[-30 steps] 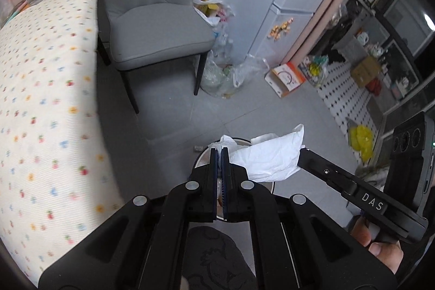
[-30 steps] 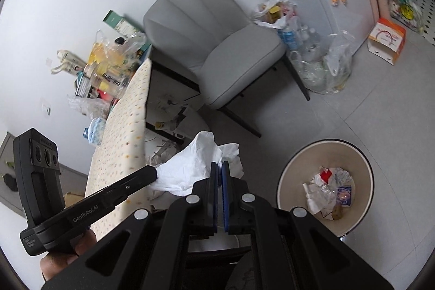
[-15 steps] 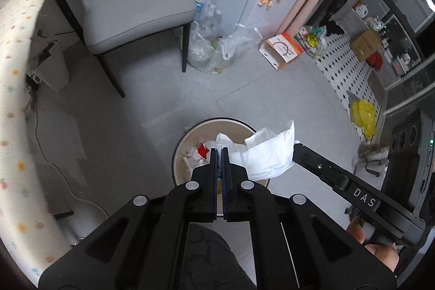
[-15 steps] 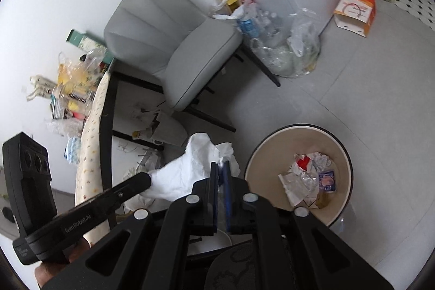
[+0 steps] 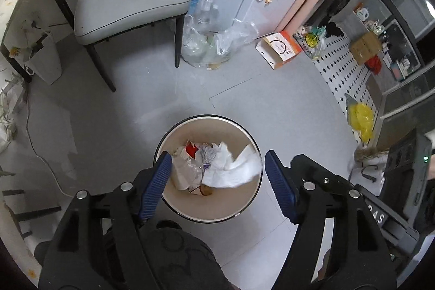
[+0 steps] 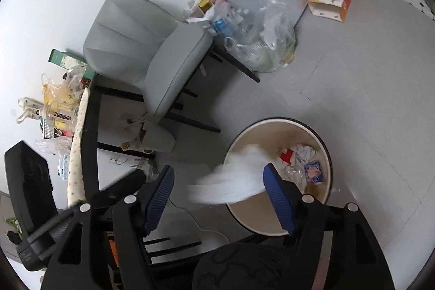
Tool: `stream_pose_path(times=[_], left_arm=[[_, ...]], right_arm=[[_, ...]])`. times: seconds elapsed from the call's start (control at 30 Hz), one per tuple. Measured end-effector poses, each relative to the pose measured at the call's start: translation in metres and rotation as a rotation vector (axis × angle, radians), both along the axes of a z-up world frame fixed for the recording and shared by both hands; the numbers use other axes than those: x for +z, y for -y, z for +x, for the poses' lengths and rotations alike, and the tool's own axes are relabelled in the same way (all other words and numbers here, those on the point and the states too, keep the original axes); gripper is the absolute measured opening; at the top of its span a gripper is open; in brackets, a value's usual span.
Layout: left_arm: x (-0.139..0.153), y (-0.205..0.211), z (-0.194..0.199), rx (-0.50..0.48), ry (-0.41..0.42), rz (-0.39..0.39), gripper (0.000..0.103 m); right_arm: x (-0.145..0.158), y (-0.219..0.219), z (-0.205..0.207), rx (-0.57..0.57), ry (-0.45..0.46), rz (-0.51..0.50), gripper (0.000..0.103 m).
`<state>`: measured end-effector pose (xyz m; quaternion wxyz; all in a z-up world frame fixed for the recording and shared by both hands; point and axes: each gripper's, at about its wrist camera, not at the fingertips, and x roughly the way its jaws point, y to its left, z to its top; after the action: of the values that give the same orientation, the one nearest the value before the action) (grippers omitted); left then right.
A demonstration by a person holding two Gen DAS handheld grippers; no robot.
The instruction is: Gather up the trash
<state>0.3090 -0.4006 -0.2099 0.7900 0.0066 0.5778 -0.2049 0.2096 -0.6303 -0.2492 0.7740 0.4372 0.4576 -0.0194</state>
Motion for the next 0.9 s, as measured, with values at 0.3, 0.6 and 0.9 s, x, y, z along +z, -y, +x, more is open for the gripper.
stream_pose_path(times=[0.3,0.6,0.9], left_arm=[[0.031,-0.018,0.0,0.04,0.053,-0.007,0.075],[0.081,-0.057,-0.007,0.088,0.154,-0.035,0.088],[0.14,-0.108,-0.027,0.128,0.28,-0.067,0.097]], right_arm=[[0.026,0.005,-0.011,-0.029,0.008,-0.058,0.065],[0.084,-0.005,-0.013,-0.028,0.063,-0.143,0.067],[0.16,-0.051,-0.014,0.051,0.167,-0.278,0.087]])
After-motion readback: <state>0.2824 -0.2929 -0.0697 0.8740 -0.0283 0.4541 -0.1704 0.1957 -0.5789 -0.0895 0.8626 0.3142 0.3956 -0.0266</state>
